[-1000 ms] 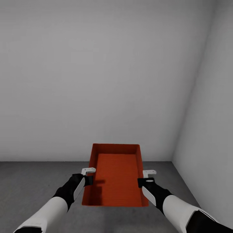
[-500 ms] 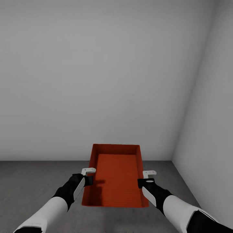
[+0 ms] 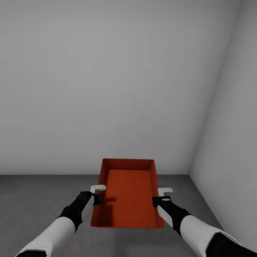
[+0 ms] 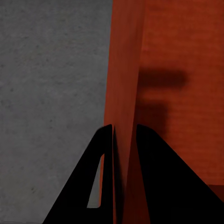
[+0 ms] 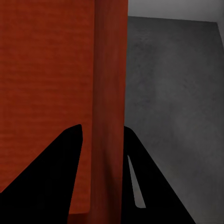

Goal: Move the two storage containers from the living room to the garage. In the garage, place one container on the floor and stack the other container on top of it (either order is fine).

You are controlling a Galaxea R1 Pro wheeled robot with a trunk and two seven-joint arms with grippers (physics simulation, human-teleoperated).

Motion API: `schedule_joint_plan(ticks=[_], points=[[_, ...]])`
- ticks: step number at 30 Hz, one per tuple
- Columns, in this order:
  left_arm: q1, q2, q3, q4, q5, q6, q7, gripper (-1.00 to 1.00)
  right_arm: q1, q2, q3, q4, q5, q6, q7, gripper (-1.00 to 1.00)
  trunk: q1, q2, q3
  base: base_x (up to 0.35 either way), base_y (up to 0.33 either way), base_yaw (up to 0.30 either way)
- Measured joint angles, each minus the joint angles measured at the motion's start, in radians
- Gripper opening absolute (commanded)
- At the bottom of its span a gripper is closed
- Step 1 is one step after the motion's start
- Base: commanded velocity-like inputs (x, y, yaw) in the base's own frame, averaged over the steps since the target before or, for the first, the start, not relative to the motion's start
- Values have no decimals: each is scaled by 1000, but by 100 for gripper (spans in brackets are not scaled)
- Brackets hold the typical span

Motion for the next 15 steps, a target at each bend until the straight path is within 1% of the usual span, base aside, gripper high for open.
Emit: schedule_joint_plan(ticks=[15], points=[[0, -1, 0, 0, 2, 0, 1, -100, 0, -1, 1, 0, -1, 0, 1, -100, 0, 0, -24, 0, 0, 0]])
